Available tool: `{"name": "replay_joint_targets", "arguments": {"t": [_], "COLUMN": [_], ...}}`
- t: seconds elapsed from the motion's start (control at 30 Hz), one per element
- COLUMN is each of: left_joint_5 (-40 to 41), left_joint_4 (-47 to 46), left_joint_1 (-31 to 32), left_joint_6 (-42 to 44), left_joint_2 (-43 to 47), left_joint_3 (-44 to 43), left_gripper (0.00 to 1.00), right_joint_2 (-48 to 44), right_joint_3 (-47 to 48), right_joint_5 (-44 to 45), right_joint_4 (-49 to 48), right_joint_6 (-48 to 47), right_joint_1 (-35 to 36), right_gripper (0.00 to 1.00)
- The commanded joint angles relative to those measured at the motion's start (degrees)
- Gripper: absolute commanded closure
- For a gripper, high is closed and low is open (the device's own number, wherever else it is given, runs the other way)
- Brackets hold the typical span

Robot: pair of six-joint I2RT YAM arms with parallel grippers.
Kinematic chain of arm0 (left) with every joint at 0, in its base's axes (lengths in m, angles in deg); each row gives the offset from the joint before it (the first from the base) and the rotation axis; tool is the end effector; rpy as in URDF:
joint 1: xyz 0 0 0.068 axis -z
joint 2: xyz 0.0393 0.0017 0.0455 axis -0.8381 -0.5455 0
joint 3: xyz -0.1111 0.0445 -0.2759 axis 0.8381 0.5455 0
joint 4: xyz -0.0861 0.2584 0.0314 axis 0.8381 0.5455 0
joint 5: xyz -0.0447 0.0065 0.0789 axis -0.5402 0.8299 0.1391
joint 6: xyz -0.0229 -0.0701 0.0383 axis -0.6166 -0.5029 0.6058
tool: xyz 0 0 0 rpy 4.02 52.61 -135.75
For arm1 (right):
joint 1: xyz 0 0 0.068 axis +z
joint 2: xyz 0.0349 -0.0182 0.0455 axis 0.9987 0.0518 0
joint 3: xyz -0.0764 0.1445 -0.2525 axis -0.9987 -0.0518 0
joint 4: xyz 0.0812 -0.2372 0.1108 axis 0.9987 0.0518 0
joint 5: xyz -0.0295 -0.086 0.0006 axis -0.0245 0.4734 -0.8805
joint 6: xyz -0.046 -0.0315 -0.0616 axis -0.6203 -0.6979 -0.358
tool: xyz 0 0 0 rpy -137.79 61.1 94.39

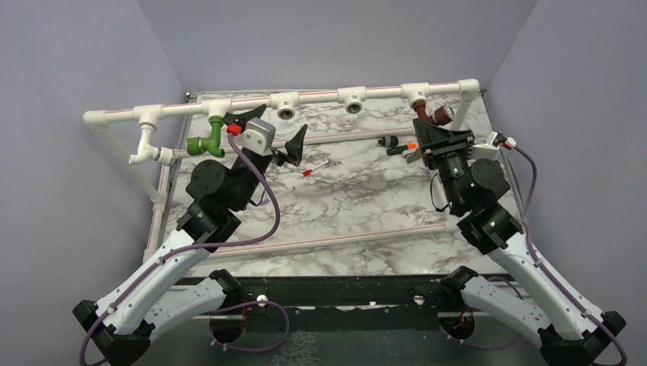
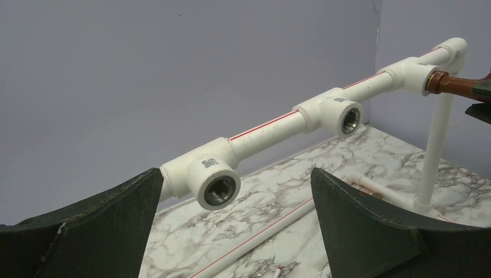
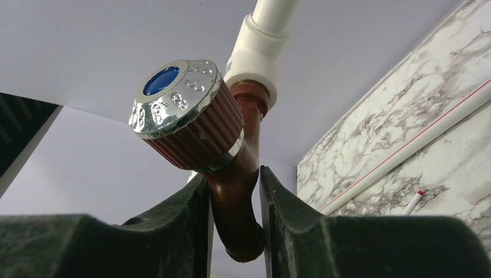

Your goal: Install the water faucets

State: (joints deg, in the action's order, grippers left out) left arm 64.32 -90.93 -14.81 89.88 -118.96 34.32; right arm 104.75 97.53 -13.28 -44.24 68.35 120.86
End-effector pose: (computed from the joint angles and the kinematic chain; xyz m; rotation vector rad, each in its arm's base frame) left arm 0.1673 -0.1311 0.4720 0.4056 1.1735 -0.3127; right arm 0.1877 0.0852 0.4218 0.8310 1.2881 1.0969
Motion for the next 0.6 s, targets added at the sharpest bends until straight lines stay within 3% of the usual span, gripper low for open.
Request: {"name": "replay_joint_targets", "arguments": {"t": [0.0,0.23,0.57], "left_joint_5": [0.2,0.2,0.0], "left_joint_4": [-1.0,-1.0,-1.0], "left_joint_1": [0.3,0.2,0.3], "left_joint_6": [0.1,0.0,0.0], "left_joint_2": [0.5,0.5,0.0], "left_joint_3": [0.1,0.1,0.2], "left_gripper": [0.01,0.01,0.01], "right_joint_2": [-2.1,-1.9,-4.3], "right_joint_3": [1.5,2.3,2.7], "right_joint_5": [3.1,3.2,4.8], "right_joint_4": [-3.6,-0.3,-1.6], "right_joint_6": [2.4,-8.3,-28.9], "right_joint_1": [0.3,0.3,0.4], "right_gripper": [0.62,0.45,0.38]}}
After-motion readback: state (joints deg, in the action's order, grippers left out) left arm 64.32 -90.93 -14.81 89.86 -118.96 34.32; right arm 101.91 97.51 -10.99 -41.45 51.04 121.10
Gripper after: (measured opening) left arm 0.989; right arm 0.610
